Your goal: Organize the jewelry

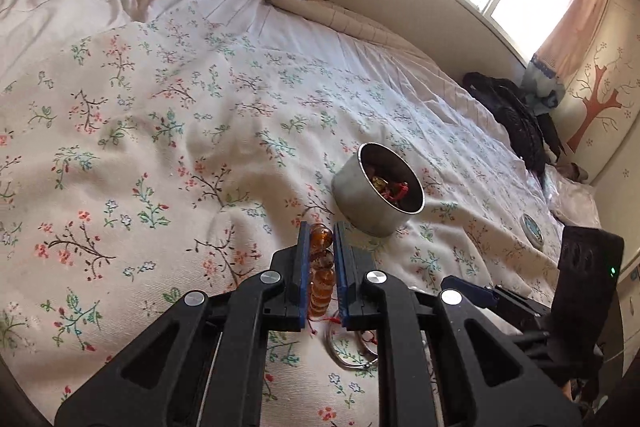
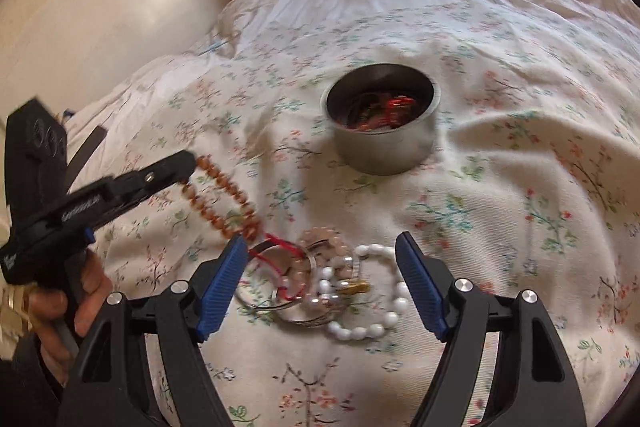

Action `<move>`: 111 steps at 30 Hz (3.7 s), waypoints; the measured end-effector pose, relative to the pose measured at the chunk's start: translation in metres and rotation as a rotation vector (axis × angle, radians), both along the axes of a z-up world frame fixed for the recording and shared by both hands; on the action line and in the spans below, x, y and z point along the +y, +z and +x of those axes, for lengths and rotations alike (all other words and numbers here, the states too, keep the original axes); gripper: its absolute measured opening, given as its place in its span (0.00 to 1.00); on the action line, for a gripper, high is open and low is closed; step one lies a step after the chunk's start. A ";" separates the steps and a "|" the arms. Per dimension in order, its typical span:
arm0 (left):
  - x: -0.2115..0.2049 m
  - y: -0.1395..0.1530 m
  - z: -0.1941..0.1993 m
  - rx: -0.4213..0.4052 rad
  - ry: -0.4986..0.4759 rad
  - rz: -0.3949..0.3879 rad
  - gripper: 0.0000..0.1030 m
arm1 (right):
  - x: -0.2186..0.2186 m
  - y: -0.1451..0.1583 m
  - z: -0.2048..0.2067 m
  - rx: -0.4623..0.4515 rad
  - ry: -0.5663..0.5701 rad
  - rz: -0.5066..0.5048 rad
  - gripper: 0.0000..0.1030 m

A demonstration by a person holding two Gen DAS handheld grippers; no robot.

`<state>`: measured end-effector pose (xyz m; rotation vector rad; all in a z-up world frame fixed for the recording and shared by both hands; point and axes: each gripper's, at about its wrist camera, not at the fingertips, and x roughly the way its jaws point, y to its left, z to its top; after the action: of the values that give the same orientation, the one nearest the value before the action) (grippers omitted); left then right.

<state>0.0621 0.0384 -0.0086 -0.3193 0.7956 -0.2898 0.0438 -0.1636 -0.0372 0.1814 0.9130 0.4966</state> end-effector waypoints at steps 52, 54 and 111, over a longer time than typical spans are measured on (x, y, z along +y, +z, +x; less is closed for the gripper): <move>0.002 0.003 0.001 -0.023 0.042 0.081 0.11 | -0.049 -0.008 0.040 0.058 -0.242 0.113 0.66; 0.000 -0.002 0.006 0.001 0.044 0.099 0.11 | -0.042 -0.023 0.054 0.107 -0.238 0.052 0.66; -0.070 0.037 0.007 -0.159 -0.107 0.117 0.10 | -0.091 0.056 0.024 -0.231 -0.269 0.431 0.04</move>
<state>0.0692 -0.0314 0.0282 -0.1420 0.6702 -0.3631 0.0675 -0.2546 0.0193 0.6178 0.5358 0.4473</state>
